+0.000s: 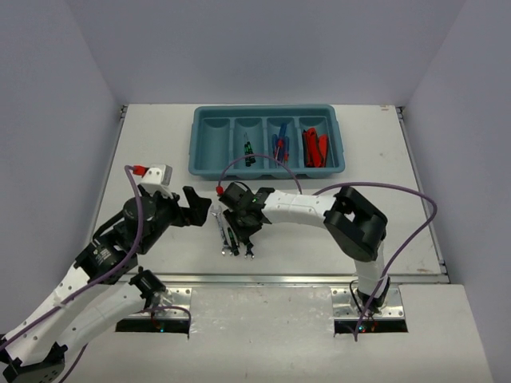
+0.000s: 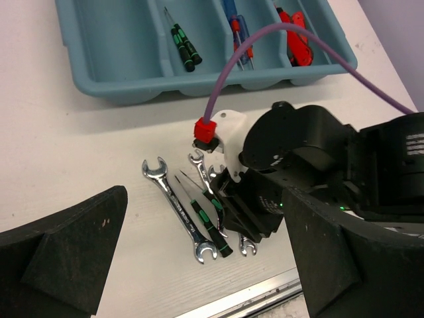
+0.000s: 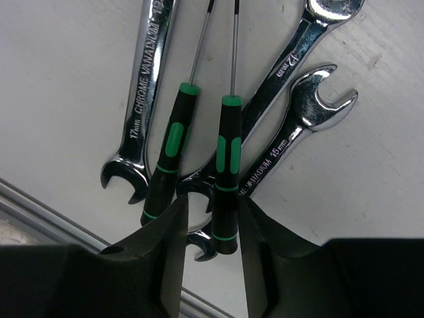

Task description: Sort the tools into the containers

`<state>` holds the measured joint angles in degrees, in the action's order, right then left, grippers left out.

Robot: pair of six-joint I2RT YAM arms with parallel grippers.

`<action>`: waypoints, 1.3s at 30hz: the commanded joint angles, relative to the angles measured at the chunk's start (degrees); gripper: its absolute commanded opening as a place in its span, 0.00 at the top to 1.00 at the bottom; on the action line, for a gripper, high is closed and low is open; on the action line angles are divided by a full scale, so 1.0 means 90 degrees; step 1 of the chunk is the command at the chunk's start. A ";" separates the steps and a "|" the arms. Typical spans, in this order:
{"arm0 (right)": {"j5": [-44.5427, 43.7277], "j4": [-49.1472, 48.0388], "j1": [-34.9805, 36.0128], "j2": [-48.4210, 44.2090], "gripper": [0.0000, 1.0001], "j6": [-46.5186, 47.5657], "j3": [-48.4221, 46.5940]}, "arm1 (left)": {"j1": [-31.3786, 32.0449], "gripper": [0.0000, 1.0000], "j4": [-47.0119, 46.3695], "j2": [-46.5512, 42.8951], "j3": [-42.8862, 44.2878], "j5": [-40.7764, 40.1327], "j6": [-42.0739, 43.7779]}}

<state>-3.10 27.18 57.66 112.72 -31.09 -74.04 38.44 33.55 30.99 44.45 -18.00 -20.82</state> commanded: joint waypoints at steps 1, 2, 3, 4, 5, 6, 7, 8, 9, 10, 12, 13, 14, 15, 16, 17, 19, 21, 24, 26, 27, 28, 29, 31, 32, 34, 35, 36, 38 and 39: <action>-0.0058 0.0438 0.0088 0.0248 0.67 0.0261 -0.0604 | -0.0023 0.00 -0.0368 -0.0213 0.0031 -0.0070 0.0086; -0.0080 0.0446 0.0095 0.0312 0.69 0.0261 -0.0625 | -0.0023 0.00 -0.0368 -0.0228 0.0024 -0.0070 0.0079; -0.0099 0.0461 0.0104 0.0362 0.70 0.0240 -0.0637 | -0.0030 0.00 -0.0368 -0.0252 0.0023 -0.0063 0.0077; -0.0152 0.0491 0.0107 0.0412 0.73 0.0214 -0.0664 | -0.0026 0.00 -0.0368 -0.0278 0.0022 -0.0066 0.0077; -0.0204 0.0500 0.0107 0.0440 0.75 0.0202 -0.0679 | -0.0028 0.00 -0.0368 -0.0300 0.0022 -0.0065 0.0071; -0.0270 0.0491 0.0112 0.0439 0.77 0.0191 -0.0668 | -0.0032 0.00 -0.0373 -0.0331 0.0017 -0.0055 0.0067; -0.0327 0.0476 0.0120 0.0431 0.78 0.0176 -0.0642 | -0.0029 0.00 -0.0378 -0.0358 0.0009 -0.0051 0.0071; -0.0359 0.0458 0.0126 0.0425 0.79 0.0163 -0.0612 | -0.0023 0.00 -0.0378 -0.0377 0.0003 -0.0050 0.0077; -0.0382 0.0475 0.0126 0.0437 0.82 0.0157 -0.0623 | -0.0023 0.00 -0.0389 -0.0389 0.0003 -0.0033 0.0077; -0.0410 0.0488 0.0126 0.0435 0.84 0.0142 -0.0628 | -0.0023 0.00 -0.0401 -0.0395 0.0003 -0.0013 0.0079; -0.0480 0.0472 0.0126 0.0346 0.90 0.0093 -0.0597 | -0.0023 0.00 -0.0417 -0.0369 0.0003 0.0024 0.0093; -0.0495 0.0457 0.0126 0.0308 0.91 0.0076 -0.0582 | -0.0023 0.00 -0.0421 -0.0358 0.0003 0.0028 0.0096; -0.0513 0.0406 0.0126 0.0239 0.92 0.0047 -0.0534 | -0.0026 0.00 -0.0423 -0.0325 0.0010 0.0024 0.0100; -0.0548 0.0318 0.0128 0.0086 0.95 0.0009 -0.0443 | -0.0031 0.00 -0.0414 -0.0261 0.0022 0.0016 0.0106; -0.0571 0.0302 0.0135 -0.0097 1.00 -0.0029 -0.0382 | -0.0023 0.00 -0.0398 -0.0215 0.0022 0.0009 0.0106; -0.0616 0.0301 0.0127 -0.0112 1.00 -0.0049 -0.0377 | -0.0023 0.00 -0.0397 -0.0211 0.0031 0.0008 0.0106; -0.0777 0.0307 0.0074 -0.0679 1.00 -0.0155 -0.0195 | -0.0039 0.00 -0.0326 -0.0156 0.0145 -0.0047 0.0038; -0.0827 0.0200 0.0017 -0.1549 1.00 -0.0367 0.0418 | -0.0042 0.00 -0.0168 -0.0166 0.0272 0.0170 -0.0610; -0.0496 -0.0608 -0.0018 -0.3161 1.00 -0.0672 0.1517 | -0.0040 0.00 -0.0911 -0.0438 -0.0199 0.1518 -0.1420; -0.0034 -0.1556 -0.0075 -0.4037 1.00 -0.0855 0.2596 | -0.0042 0.00 -0.2265 -0.0650 -0.1000 0.2327 -0.1863; 0.0364 -0.1955 -0.0106 -0.4637 1.00 -0.0908 0.3182 | -0.0036 0.00 -0.2877 -0.0689 -0.1353 0.2900 -0.2056; 0.0708 -0.2371 -0.0129 -0.5126 1.00 -0.0926 0.3544 | -0.0032 0.00 -0.3430 -0.0650 -0.1743 0.3393 -0.2215; 0.0948 -0.2626 -0.0137 -0.5505 1.00 -0.0911 0.3743 | -0.0032 0.00 -0.4259 -0.0520 -0.2016 0.3828 -0.2441; 0.1210 -0.2789 -0.0140 -0.6008 1.00 -0.0856 0.3940 | -0.0021 0.00 -0.6006 -0.0211 -0.2410 0.4415 -0.2859; 0.1294 -0.2809 -0.0145 -0.6178 1.00 -0.0831 0.3987 | -0.0013 0.00 -0.6409 0.0079 -0.2508 0.4615 -0.3066; 0.1574 -0.2873 -0.0138 -0.6546 1.00 -0.0815 0.4068 | 0.0056 0.00 -0.7071 0.0517 -0.2554 0.4893 -0.3242; 0.1599 -0.2873 -0.0138 -0.6579 1.00 -0.0821 0.4078 | 0.0123 0.00 -0.7247 0.0714 -0.2500 0.4914 -0.3240; 0.1727 -0.2878 -0.0138 -0.6740 1.00 -0.0813 0.4096 | 0.0225 0.01 -0.7492 0.0908 -0.2459 0.4932 -0.3217; 0.1920 -0.2945 -0.0138 -0.6934 1.00 -0.0805 0.4181 | 0.0352 0.08 -0.7945 0.1390 -0.2359 0.4958 -0.3157; 0.1980 -0.2966 -0.0130 -0.6970 1.00 -0.0789 0.4213 | 0.0409 0.10 -0.8043 0.1584 -0.2336 0.4959 -0.3126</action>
<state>9.49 5.87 56.40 52.60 -37.98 -36.81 40.16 -20.16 41.39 20.94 21.30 -46.92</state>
